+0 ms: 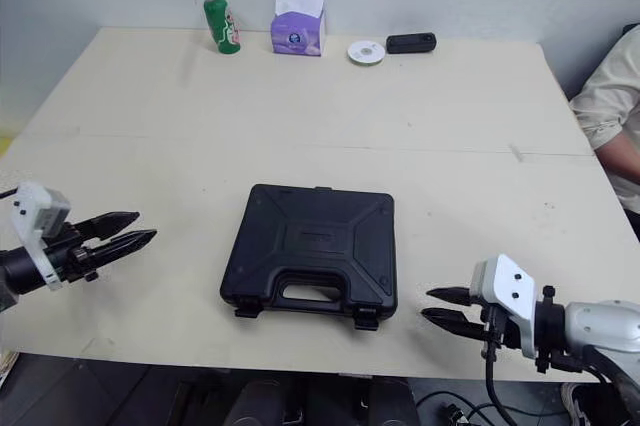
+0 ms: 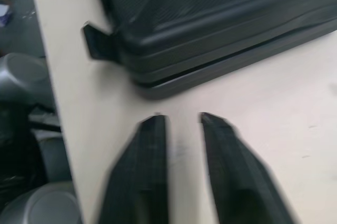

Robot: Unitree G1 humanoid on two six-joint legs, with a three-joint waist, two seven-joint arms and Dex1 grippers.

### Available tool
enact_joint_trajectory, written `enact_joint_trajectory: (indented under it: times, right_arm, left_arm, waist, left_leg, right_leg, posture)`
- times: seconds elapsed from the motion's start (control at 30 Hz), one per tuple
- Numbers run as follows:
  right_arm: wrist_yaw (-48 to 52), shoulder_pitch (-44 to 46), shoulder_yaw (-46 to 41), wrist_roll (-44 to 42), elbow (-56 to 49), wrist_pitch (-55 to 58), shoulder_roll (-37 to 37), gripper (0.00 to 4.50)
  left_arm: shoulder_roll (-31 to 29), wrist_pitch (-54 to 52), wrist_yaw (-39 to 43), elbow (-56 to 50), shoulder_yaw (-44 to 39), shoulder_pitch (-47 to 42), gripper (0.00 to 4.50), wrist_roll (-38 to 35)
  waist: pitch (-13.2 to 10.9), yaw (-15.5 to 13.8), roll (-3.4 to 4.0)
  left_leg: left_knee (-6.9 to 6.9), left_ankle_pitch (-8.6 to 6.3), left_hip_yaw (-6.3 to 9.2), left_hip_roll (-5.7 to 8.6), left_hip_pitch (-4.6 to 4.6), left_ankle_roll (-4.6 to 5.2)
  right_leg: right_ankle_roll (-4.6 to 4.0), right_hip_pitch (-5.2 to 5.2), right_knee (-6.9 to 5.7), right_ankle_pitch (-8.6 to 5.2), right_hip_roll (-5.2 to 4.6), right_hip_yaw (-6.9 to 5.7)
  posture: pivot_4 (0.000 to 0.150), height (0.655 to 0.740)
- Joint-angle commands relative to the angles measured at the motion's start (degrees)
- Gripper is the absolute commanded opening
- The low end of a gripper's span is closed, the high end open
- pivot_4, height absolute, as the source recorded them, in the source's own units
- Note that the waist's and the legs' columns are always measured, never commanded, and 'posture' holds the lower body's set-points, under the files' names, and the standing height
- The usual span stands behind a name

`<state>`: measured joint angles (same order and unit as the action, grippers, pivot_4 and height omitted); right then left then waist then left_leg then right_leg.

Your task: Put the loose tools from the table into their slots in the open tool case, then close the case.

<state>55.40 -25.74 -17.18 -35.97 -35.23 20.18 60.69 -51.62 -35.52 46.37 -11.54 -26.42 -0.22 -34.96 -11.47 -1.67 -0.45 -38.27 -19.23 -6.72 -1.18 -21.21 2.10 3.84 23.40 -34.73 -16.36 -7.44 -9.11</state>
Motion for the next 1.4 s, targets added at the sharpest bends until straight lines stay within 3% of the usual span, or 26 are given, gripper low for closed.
enact_joint_trajectory:
  times: [0.03,0.1,0.4,0.73,1.07,1.4]
  right_arm:
    - [1.34,-0.22,3.55,3.12,-2.57,-0.46,-0.96,0.00]
    - [1.77,0.78,6.32,4.79,-2.54,-0.59,-1.33,0.00]
    - [1.69,12.21,19.27,10.51,1.00,0.85,-5.47,0.00]
    - [1.41,19.90,22.68,13.30,5.00,1.96,-8.32,0.00]
    - [0.80,20.28,21.65,19.82,9.74,-3.45,-7.36,0.00]
    - [0.42,24.24,23.42,23.14,17.31,-10.53,-10.61,0.00]
  left_arm:
    - [0.44,3.35,0.95,3.49,5.38,-6.15,0.66,3.23]
    - [1.60,3.36,0.65,6.59,8.63,-11.08,0.09,4.29]
    - [9.88,11.57,3.03,26.43,23.88,-32.02,0.09,15.61]
    - [16.42,22.70,6.17,48.03,29.84,-47.59,0.09,24.68]
    - [20.76,31.52,11.80,61.57,32.61,-54.51,0.09,30.11]
    - [20.44,31.53,19.79,57.10,32.25,-51.59,0.09,29.26]
  waist:
    - [0.00,-0.17,-0.05]
    - [0.01,-0.24,-0.06]
    - [0.08,0.13,-0.19]
    - [0.06,0.26,-0.34]
    - [0.06,0.37,-0.38]
    - [0.14,0.88,-0.61]
  left_leg:
    - [-0.03,0.03,0.03,0.00,0.00,-0.05]
    - [-0.03,0.00,0.03,0.00,0.09,-0.23]
    - [-0.13,0.37,-0.08,0.05,0.01,-0.09]
    - [-0.74,0.27,-0.06,0.03,-0.18,0.06]
    - [-0.82,0.27,-0.12,0.06,-0.19,0.12]
    - [-0.88,0.29,-0.13,0.06,-0.15,0.16]
  right_leg:
    - [0.01,0.01,-0.04,0.01,0.00,0.00]
    - [-0.03,-0.02,-0.12,0.07,-0.04,0.06]
    - [-0.08,0.09,-0.57,0.12,0.03,0.03]
    - [-0.05,0.13,-0.81,0.13,0.02,0.00]
    - [0.00,0.13,-0.86,0.16,0.03,-0.02]
    - [0.06,0.09,-0.89,0.20,0.00,0.01]
  posture:
    - [0.150,0.7316]
    - [0.150,0.7316]
    - [0.150,0.7316]
    - [0.150,0.7316]
    - [0.150,0.7316]
    - [0.150,0.7316]
